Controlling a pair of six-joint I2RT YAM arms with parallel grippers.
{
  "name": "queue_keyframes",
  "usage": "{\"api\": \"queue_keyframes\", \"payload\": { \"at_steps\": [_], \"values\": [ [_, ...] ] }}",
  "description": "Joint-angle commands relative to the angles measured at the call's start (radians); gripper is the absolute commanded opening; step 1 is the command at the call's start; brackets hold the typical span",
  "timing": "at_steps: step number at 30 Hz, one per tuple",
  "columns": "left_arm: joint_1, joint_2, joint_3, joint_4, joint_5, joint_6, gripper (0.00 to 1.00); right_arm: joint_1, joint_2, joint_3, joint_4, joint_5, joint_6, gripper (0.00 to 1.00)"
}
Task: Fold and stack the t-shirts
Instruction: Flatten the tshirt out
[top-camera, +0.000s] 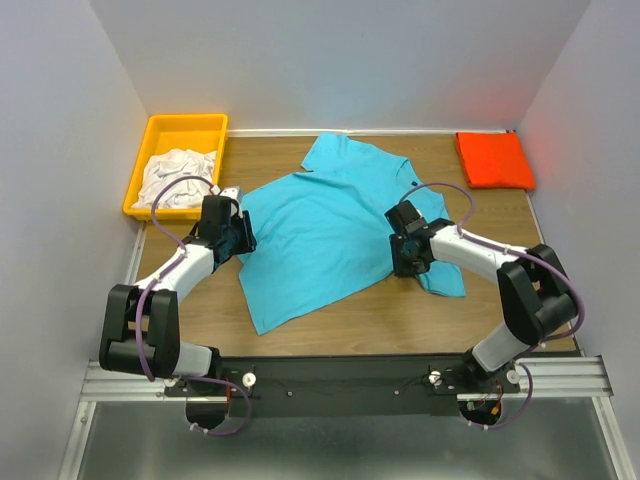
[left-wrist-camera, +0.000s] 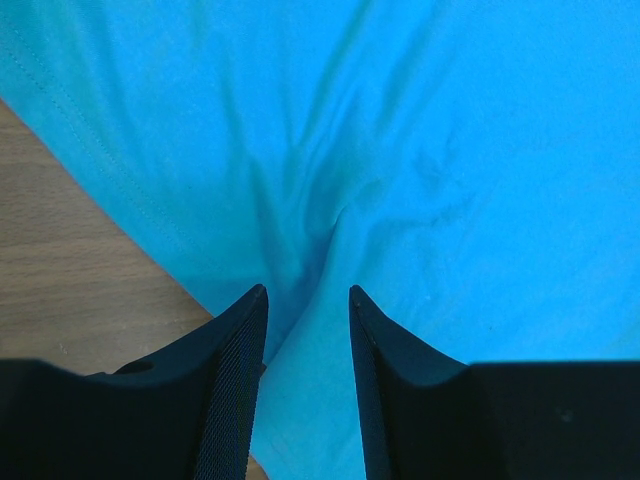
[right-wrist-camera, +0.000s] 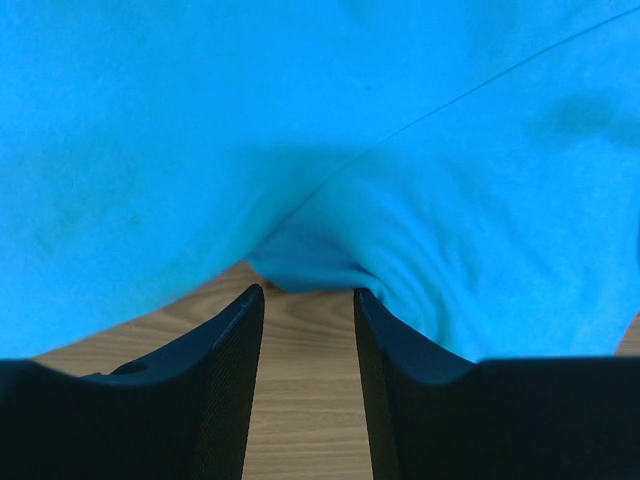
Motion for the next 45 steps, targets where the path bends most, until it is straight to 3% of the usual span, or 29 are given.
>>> {"api": "queue_keyframes", "payload": {
  "at_steps": [1, 13, 24, 27, 28, 30, 35, 38, 41, 42, 45],
  "values": [
    [-0.002, 0.011, 0.009, 0.014, -0.003, 0.007, 0.46, 0.004, 0.036, 0.053, -0.052, 0.096, -0.025, 0.49],
    [-0.003, 0.019, 0.010, 0.015, 0.000, 0.010, 0.46, 0.004, 0.018, 0.098, -0.090, 0.157, -0.068, 0.49],
    [-0.002, 0.039, 0.018, 0.021, 0.023, 0.017, 0.46, 0.004, 0.047, 0.059, -0.096, 0.079, -0.048, 0.45],
    [-0.003, 0.045, 0.018, 0.020, 0.026, 0.019, 0.46, 0.004, 0.071, 0.061, -0.095, 0.051, -0.058, 0.38],
    [-0.003, 0.050, 0.019, 0.020, 0.025, 0.023, 0.46, 0.004, 0.078, 0.061, -0.093, 0.042, -0.061, 0.29],
    [-0.003, 0.062, 0.027, 0.012, 0.016, 0.027, 0.46, 0.004, 0.078, 0.062, -0.095, -0.002, -0.068, 0.19],
    [-0.002, 0.135, 0.091, -0.049, -0.058, 0.039, 0.46, 0.004, 0.059, 0.061, -0.096, -0.199, -0.084, 0.16],
    [-0.002, 0.188, 0.145, -0.080, -0.101, 0.047, 0.38, 0.004, 0.045, 0.052, -0.096, -0.392, -0.091, 0.16],
    [0.004, 0.249, 0.205, -0.113, -0.173, 0.059, 0.37, 0.004, 0.059, 0.038, -0.106, -0.587, -0.102, 0.21],
    [0.007, 0.279, 0.235, -0.130, -0.188, 0.063, 0.37, 0.004, 0.056, 0.036, -0.109, -0.637, -0.102, 0.27],
    [0.017, 0.321, 0.283, -0.144, -0.245, 0.065, 0.37, 0.004, 0.010, 0.050, -0.110, -0.580, -0.084, 0.36]
  ]
}}
